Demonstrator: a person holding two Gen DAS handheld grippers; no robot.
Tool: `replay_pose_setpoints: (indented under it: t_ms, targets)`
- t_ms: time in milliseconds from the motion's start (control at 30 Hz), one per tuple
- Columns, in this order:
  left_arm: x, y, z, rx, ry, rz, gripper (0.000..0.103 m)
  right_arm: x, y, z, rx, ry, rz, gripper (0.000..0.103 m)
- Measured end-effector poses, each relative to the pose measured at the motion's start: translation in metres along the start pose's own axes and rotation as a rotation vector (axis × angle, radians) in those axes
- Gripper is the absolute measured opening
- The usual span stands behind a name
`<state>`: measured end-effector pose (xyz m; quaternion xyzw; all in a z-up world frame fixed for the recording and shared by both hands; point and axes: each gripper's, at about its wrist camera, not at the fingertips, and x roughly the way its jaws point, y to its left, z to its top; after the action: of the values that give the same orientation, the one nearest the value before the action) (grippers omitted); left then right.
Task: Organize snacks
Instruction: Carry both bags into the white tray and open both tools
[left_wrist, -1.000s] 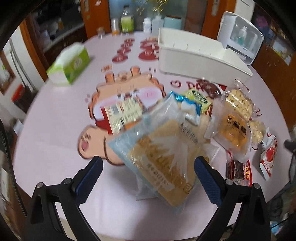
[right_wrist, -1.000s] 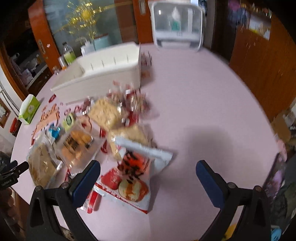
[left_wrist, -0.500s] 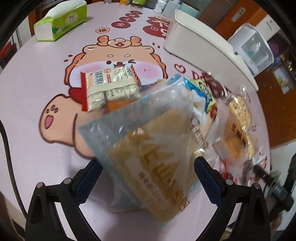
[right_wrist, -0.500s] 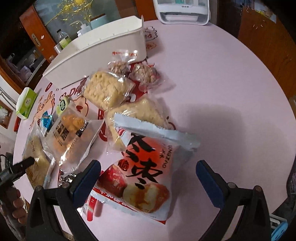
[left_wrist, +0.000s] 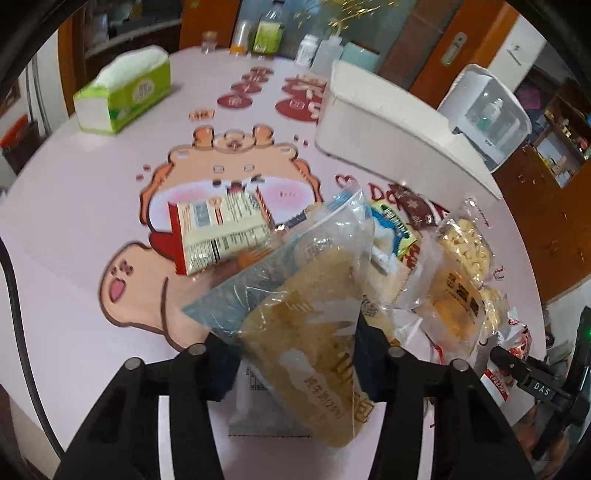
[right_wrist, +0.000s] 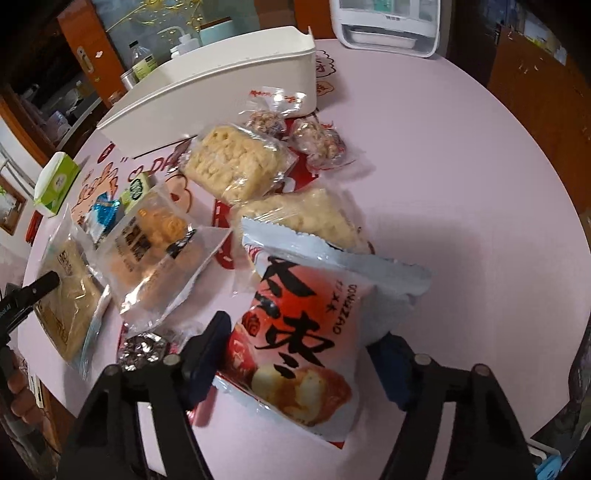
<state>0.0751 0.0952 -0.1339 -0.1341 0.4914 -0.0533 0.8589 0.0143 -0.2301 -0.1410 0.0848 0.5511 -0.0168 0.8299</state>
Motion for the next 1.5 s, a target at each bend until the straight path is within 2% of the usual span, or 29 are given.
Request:
replay_pose_setpoints:
  t_ms: [200,400,533,633,833,933,1033,1100,1200,1333,1400,1467,1500]
  targets:
    - [-0.040,-0.007,0.005,0.069,-0.108,0.003,0.043,-0.019,0.012,-0.002,-0.036,-0.056,-0.007,0.063]
    - [-0.078,-0.019,0.013,0.111,-0.177,-0.043,0.042,-0.042,0.025,0.004,-0.072,-0.128,0.027,0.062]
    - [-0.107,-0.042,0.029,0.176,-0.236,-0.061,0.042,-0.061,0.034,0.016,-0.114,-0.178,0.026,0.062]
    - [-0.124,-0.062,0.049,0.220,-0.286,-0.053,0.042,-0.082,0.041,0.036,-0.144,-0.239,0.029,0.062]
    - [-0.138,-0.108,0.116,0.281,-0.367,-0.008,0.042,-0.132,0.055,0.113,-0.185,-0.413,0.019,0.062]
    - [-0.132,-0.128,0.156,0.295,-0.418,0.051,0.042,-0.142,0.059,0.155,-0.168,-0.458,0.026,0.063]
    - [-0.113,-0.142,0.194,0.275,-0.417,0.077,0.042,-0.135,0.061,0.200,-0.142,-0.462,0.020,0.063]
    - [-0.094,-0.148,0.215,0.259,-0.401,0.085,0.042,-0.121,0.060,0.225,-0.129,-0.455,0.006,0.063]
    - [-0.055,-0.154,0.237,0.242,-0.342,0.096,0.042,-0.089,0.059,0.256,-0.108,-0.399,-0.011,0.063]
    - [0.003,-0.159,0.250,0.240,-0.254,0.115,0.044,-0.042,0.056,0.274,-0.094,-0.317,-0.036,0.064]
    - [0.023,-0.158,0.253,0.226,-0.221,0.122,0.055,-0.021,0.054,0.280,-0.085,-0.283,-0.043,0.065]
    - [0.042,-0.151,0.257,0.194,-0.178,0.084,0.090,-0.004,0.050,0.282,-0.053,-0.238,-0.025,0.066]
    - [0.046,-0.148,0.260,0.175,-0.179,0.066,0.091,0.000,0.049,0.281,-0.042,-0.230,-0.011,0.068]
